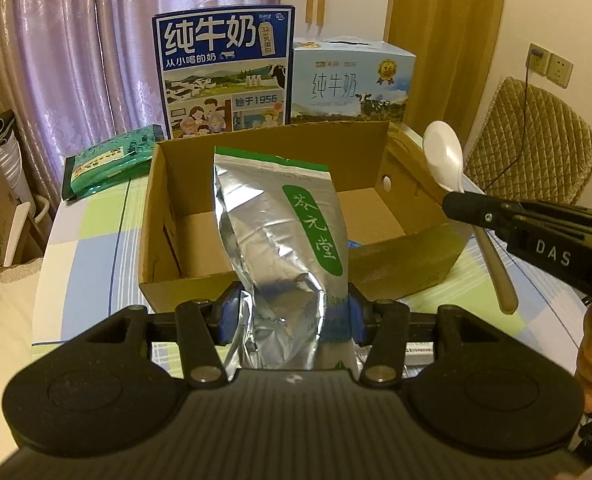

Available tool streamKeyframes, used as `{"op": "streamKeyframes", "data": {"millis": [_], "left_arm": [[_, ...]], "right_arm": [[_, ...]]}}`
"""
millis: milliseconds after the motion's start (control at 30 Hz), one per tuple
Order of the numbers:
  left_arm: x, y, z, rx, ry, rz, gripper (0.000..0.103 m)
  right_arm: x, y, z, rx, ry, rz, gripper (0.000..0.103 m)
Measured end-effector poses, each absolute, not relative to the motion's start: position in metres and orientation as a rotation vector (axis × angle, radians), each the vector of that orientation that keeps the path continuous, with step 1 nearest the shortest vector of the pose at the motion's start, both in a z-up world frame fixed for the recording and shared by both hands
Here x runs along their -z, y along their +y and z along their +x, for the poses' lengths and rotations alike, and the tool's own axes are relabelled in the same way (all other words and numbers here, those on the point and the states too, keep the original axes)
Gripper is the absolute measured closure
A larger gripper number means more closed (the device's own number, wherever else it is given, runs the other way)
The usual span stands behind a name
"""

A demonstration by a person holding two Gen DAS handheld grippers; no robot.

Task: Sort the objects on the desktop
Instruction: 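Carry the foil bag and spoon over the cardboard box with both tools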

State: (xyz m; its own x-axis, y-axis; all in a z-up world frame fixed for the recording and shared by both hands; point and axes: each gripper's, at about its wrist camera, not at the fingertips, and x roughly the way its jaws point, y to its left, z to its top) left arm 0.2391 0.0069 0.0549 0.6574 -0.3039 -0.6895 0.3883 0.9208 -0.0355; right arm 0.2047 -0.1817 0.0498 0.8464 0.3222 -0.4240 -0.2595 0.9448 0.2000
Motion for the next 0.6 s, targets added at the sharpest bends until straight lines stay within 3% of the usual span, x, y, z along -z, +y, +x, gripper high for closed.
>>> {"op": "streamKeyframes", "data": {"millis": [600], "left_arm": [[-0.079,0.035,0.288,0.311,0.69,0.088,0.056]], "right_arm": [[-0.055,-0.175,0.26,-0.305,0.455,0.167,0.103]]}}
